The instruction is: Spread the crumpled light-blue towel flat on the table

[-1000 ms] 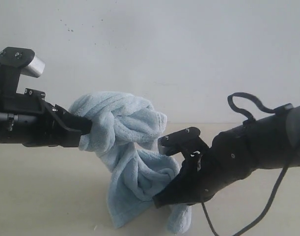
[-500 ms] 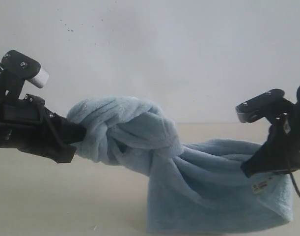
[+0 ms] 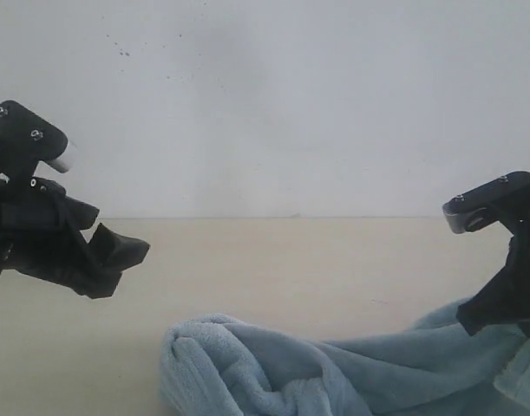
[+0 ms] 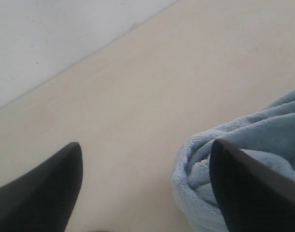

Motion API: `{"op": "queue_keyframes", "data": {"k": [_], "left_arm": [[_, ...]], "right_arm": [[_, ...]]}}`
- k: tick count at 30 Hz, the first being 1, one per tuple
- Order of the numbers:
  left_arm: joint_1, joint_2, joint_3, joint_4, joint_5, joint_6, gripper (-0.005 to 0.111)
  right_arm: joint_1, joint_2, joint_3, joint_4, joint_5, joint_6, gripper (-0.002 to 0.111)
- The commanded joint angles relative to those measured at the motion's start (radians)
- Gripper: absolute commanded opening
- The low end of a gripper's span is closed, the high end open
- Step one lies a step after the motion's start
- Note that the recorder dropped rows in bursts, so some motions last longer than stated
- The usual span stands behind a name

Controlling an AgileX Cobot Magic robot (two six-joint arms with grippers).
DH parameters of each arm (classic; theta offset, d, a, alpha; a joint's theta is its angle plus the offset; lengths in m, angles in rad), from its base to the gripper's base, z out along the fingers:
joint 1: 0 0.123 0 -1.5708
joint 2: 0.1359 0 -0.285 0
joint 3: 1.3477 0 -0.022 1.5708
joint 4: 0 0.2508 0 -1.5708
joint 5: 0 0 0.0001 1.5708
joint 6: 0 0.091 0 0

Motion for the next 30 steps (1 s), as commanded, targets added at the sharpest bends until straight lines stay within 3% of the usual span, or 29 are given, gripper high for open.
{"op": "queue_keyframes", "data": {"k": [1, 7, 9, 14, 18, 19, 23, 25, 26, 30], "left_arm": [[-0.004, -0.003, -0.015, -0.183, 0.045, -0.008, 0.068], [-0.004, 0.0, -0.029, -0.294, 0.296, 0.215, 0.068], [-0.004, 0.028, -0.029, -0.336, 0.346, 0.275, 0.068], [-0.004, 0.154, -0.029, -0.325, 0.3, 0.238, 0.068], [-0.004, 0.283, -0.038, -0.359, 0.204, 0.117, 0.068], [-0.004, 0.292, -0.04, -0.359, 0.152, 0.052, 0.068], [-0.004, 0.294, -0.042, -0.351, 0.178, -0.169, 0.064], [-0.014, 0.294, -0.058, -0.259, 0.189, -0.213, 0.054], [-0.029, 0.294, -0.069, -0.133, 0.171, -0.23, 0.049], [-0.134, 0.294, -0.116, 0.199, 0.174, -0.271, 0.047]], "right_arm": [[0.009, -0.009, -0.003, 0.111, -0.064, -0.081, 0.0], [0.114, -0.045, -0.003, 0.425, -0.075, -0.552, 0.0], [0.177, -0.083, -0.003, 0.415, -0.054, -0.596, 0.0], [0.192, -0.175, -0.003, 0.251, 0.063, -0.478, 0.0], [0.192, -0.192, -0.003, -0.118, 0.036, -0.172, 0.0], [0.192, -0.189, -0.003, -0.158, -0.006, -0.061, 0.0], [0.192, -0.189, -0.003, -0.158, -0.044, -0.038, 0.0], [0.192, -0.185, -0.003, -0.154, -0.087, -0.013, 0.0], [0.192, -0.18, -0.003, -0.154, -0.095, -0.007, 0.0], [0.192, -0.174, 0.023, -0.15, -0.086, 0.012, 0.0]]}}
